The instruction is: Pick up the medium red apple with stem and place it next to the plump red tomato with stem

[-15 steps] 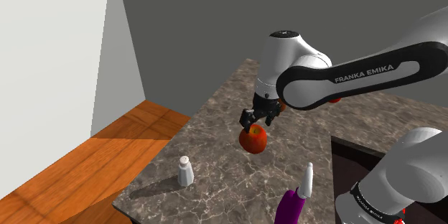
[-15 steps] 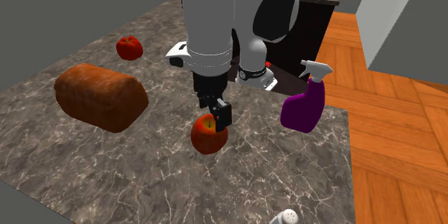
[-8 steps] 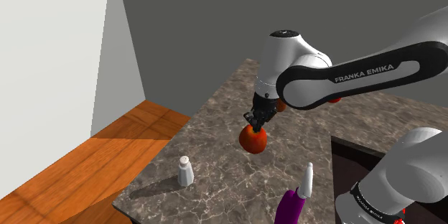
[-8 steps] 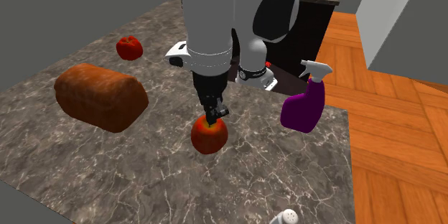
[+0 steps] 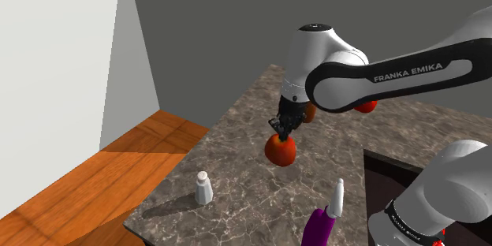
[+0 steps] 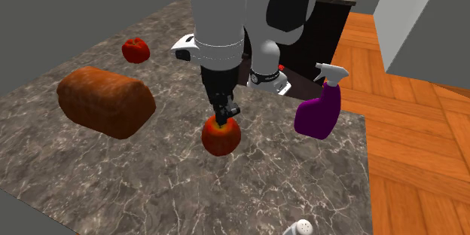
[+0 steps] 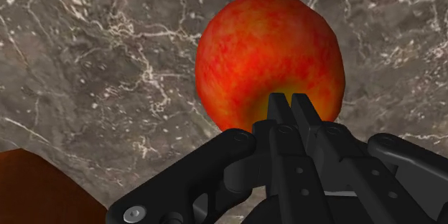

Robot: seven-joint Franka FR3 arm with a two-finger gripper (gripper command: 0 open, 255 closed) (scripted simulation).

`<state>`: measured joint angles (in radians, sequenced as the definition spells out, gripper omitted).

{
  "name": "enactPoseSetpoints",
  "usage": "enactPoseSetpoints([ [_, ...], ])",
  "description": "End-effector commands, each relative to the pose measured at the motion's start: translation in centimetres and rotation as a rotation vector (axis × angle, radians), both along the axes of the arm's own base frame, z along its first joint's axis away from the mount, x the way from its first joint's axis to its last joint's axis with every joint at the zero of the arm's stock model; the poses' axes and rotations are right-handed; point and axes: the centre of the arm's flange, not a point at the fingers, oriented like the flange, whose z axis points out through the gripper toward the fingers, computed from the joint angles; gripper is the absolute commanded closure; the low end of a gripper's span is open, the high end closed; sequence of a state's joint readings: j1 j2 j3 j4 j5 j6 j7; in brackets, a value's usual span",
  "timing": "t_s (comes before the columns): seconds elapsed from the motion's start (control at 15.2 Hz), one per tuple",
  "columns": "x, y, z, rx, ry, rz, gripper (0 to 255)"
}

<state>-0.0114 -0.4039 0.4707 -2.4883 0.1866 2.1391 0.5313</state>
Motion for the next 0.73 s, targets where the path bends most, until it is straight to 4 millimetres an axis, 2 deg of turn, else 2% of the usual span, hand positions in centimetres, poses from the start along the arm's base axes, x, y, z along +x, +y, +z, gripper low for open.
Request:
enactPoseSetpoints([
  [0.0,0.0,0.0,1.1,0.0,0.0,0.0,255],
  [0.66,0.0,0.0,6.3,0.0,0.0,0.0,255],
])
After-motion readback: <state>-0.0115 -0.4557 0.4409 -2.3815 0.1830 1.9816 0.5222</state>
